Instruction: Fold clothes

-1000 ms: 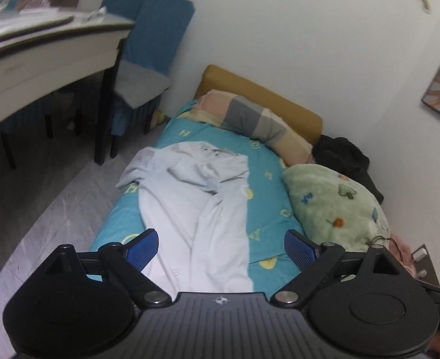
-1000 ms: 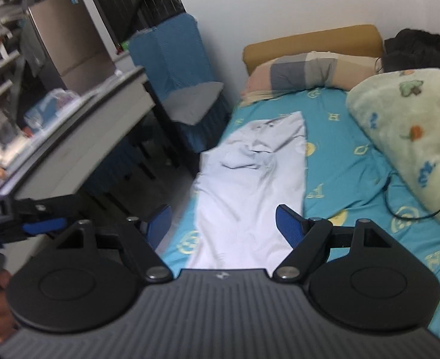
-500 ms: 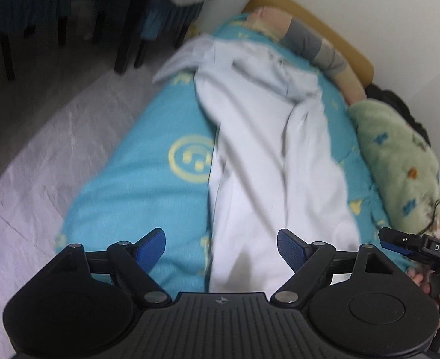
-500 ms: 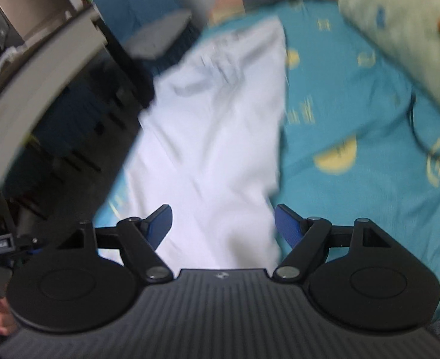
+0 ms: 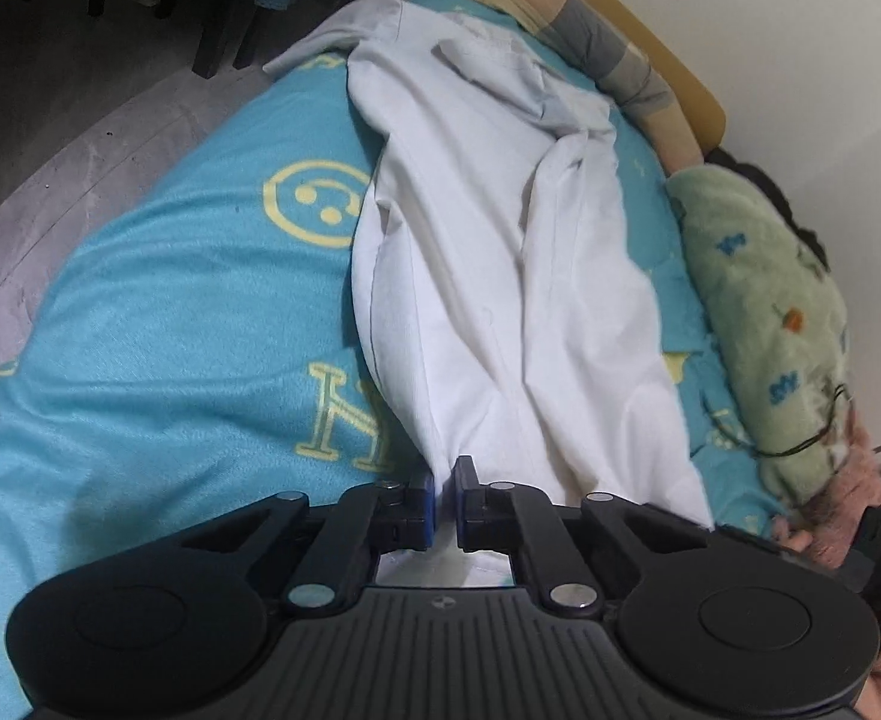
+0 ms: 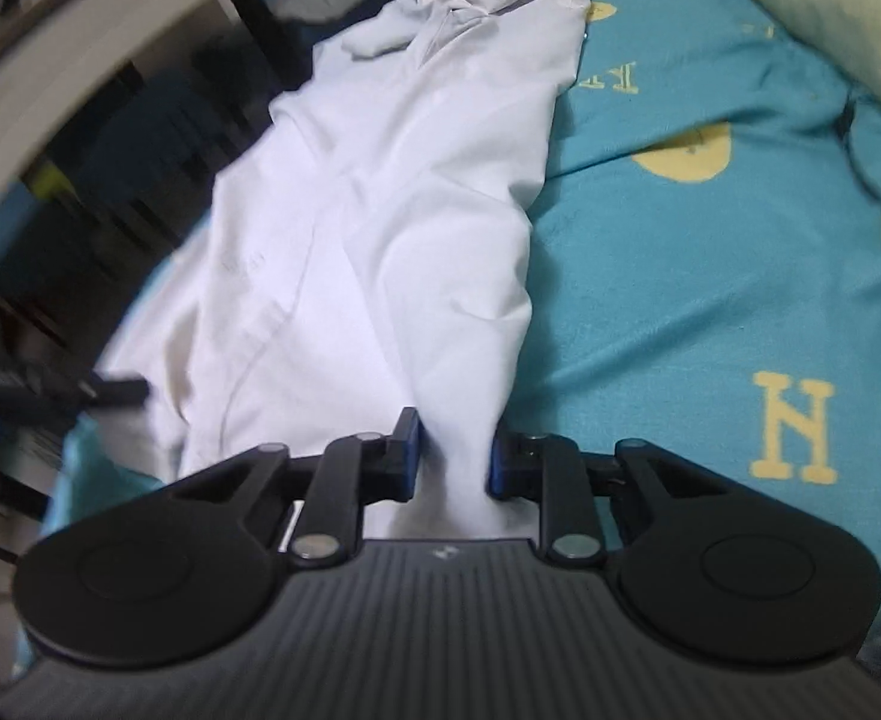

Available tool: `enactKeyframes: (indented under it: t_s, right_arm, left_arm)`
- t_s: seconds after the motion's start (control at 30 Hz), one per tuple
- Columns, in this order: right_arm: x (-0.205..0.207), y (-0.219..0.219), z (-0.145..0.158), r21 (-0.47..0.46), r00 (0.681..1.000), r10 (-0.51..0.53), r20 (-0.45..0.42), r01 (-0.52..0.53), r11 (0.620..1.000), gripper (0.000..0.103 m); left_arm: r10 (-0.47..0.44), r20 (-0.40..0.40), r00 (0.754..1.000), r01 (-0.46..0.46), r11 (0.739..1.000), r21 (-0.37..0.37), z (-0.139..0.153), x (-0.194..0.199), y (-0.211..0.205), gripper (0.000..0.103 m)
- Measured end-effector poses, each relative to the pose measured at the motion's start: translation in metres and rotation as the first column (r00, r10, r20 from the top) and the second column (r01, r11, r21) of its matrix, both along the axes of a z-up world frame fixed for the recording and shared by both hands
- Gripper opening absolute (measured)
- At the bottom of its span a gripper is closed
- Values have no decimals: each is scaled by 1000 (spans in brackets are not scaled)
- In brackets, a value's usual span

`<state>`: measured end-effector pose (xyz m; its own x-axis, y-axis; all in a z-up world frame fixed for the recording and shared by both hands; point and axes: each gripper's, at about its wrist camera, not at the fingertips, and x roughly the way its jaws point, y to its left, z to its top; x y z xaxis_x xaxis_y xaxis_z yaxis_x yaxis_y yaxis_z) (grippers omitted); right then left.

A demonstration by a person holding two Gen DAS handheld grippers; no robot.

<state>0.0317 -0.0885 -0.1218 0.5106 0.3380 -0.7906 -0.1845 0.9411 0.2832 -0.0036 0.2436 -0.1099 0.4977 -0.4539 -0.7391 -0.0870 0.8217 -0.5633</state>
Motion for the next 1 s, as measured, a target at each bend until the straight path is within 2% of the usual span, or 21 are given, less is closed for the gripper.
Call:
enactKeyframes:
  t_s: [0.13,0.2,0.33,0.4,0.43,0.47,0.5,0.53,0.57,0.6,0.67,0.83,0.9,1.0]
  right_arm:
    - [-3,-11,16,-4,999,-46,9,46,999,13]
    - [-5,-16,17,5,998,-58,3,58,998,13]
    - [-11,-16,0,28,997,-77,-19,77,997,16]
    - [-9,-19,1,44,994,-102,-31,104,994,22]
    - [-8,-21,6,48,993,-108,-36,110,993,28]
    - [-7,-23,12,52,993,-112,-40,114,992,40]
    - [-7,-25,22,51,993,-113,-26,115,992,50]
    - [-7,-27,34,48,994,-113,-6,114,992,70]
    - [-8,-29,50,48,993,-117,22,116,992,78]
    - [-8,-31,66,47,991,-121,52,119,992,79]
    - [-8,-34,99,47,985,-130,112,125,991,79]
    - [8,-36,193,93,964,-187,188,172,981,79]
    - [15,-36,226,132,954,-214,211,189,973,79]
    - [21,-34,260,141,937,-231,263,200,970,79]
  left_arm:
    - [49,2,999,-49,999,7,25,-11,29,3]
    - [60,-14,998,-59,997,43,21,-14,35,3]
    - [65,-25,998,-62,993,100,3,-18,35,3]
    - [64,-36,997,-60,991,120,-1,-17,33,5]
    - [64,-42,997,-58,990,128,0,-17,33,11]
    - [66,-37,997,-61,989,136,5,-17,33,14]
    - [68,-22,997,-64,987,144,15,-16,33,26]
    - [69,-4,998,-68,986,151,27,-16,31,45]
    - [70,18,997,-72,985,159,40,-15,29,52]
    - [67,45,997,-74,983,167,56,-15,25,61]
    - [57,98,993,-75,981,180,89,-12,17,64]
    - [57,209,976,-105,969,225,180,3,-19,83]
    - [59,235,970,-117,963,243,210,11,-38,86]
    - [39,252,967,-105,962,254,236,25,-66,86]
